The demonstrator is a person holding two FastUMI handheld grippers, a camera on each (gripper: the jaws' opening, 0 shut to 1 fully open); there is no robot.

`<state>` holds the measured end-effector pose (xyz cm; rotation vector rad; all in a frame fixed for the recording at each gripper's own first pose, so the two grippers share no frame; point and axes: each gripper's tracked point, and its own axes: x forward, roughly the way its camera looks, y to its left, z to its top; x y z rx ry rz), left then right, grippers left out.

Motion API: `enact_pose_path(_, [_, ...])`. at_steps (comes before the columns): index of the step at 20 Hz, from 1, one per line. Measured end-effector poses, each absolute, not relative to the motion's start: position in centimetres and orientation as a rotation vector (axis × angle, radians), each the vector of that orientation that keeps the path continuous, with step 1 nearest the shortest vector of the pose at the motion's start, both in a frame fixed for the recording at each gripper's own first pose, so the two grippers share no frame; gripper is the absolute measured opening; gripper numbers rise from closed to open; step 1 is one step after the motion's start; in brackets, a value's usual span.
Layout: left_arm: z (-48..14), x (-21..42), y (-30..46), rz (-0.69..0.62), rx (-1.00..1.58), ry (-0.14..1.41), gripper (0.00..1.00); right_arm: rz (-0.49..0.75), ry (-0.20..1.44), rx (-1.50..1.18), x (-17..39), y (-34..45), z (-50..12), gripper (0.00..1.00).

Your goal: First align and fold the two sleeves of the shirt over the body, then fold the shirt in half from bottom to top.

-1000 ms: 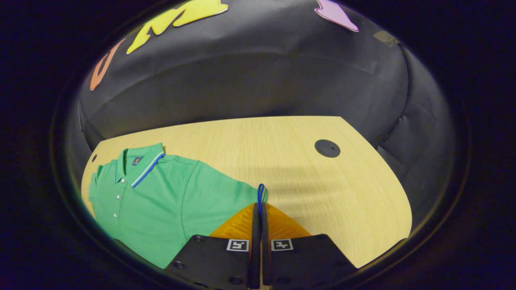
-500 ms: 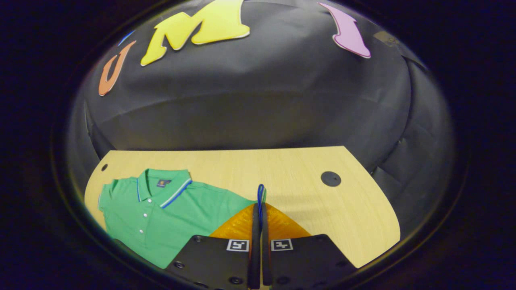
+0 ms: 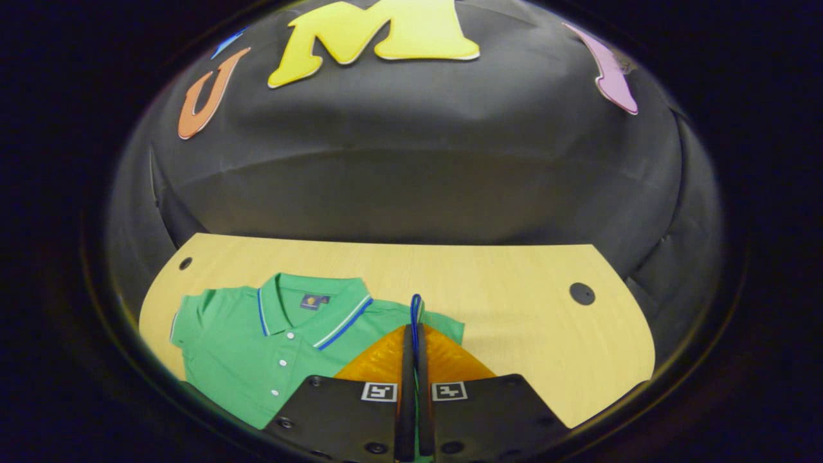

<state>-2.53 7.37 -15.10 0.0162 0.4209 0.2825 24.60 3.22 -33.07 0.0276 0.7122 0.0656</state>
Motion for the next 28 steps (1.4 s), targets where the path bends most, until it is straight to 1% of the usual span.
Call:
enact_pose_path(3, [-15.6,-3.2,8.9,0.314,0.01,0.437,1.0,0.079,0.736,0.002,24.6,5.1,-34.3,0.02])
enact_pose_path(4, [-15.6,-3.5,9.2,0.316,0.005,0.446,1.0,0.085,0.74,-0.001,24.6,5.8,-34.5,0.05])
enact_pose_path(5, [-15.6,-3.5,9.4,0.312,0.007,0.448,1.0,0.094,0.744,0.006,24.6,6.5,-34.7,0.05])
enact_pose_path(9, [-15.0,-3.1,10.5,0.315,0.025,0.44,1.0,0.128,0.741,0.018,24.4,7.8,-34.4,0.14])
enact_pose_path(10, [-15.1,-2.8,10.4,0.305,0.025,0.445,1.0,0.134,0.741,0.016,24.1,7.8,-34.2,0.27])
enact_pose_path(11, [-15.1,-2.7,10.3,0.291,0.032,0.448,1.0,0.134,0.742,0.011,23.9,7.5,-33.9,0.33])
enact_pose_path(12, [-15.1,-2.2,10.1,0.269,0.04,0.442,1.0,0.137,0.744,0.021,23.3,7.4,-33.5,0.43])
enact_pose_path(15, [-14.9,-0.2,9.5,0.197,0.058,0.421,1.0,0.133,0.727,0.016,21.5,5.7,-31.5,0.89])
enact_pose_path(16, [-15.1,0.5,9.7,0.183,0.058,0.417,1.0,0.132,0.708,0.008,20.9,5.1,-30.3,0.98])
enact_pose_path(19, [-15.3,3.0,9.7,0.133,0.019,0.4,1.0,0.134,0.658,-0.015,18.3,2.7,-26.4,0.98])
enact_pose_path(21, [-16.2,4.7,9.6,0.098,-0.038,0.418,1.0,0.143,0.632,-0.017,16.2,1.6,-23.8,0.98])
enact_pose_path(22, [-16.8,5.5,9.3,0.079,-0.076,0.437,1.0,0.151,0.623,-0.017,15.0,1.3,-22.6,0.94])
enact_pose_path(25, [-19.8,8.3,8.9,0.023,-0.152,0.523,1.0,0.174,0.59,-0.032,11.5,0.5,-19.3,0.94])
enact_pose_path(26, [-20.9,9.2,8.8,0.006,-0.169,0.561,1.0,0.175,0.582,-0.04,10.3,0.3,-18.5,0.98])
enact_pose_path(27, [-22.2,10.2,8.6,-0.007,-0.191,0.594,0.99,0.179,0.575,-0.046,9.1,0.1,-17.7,0.94])
enact_pose_path(28, [-23.6,11.1,8.5,-0.016,-0.214,0.627,0.99,0.182,0.568,-0.049,7.8,-0.1,-17.1,0.98])
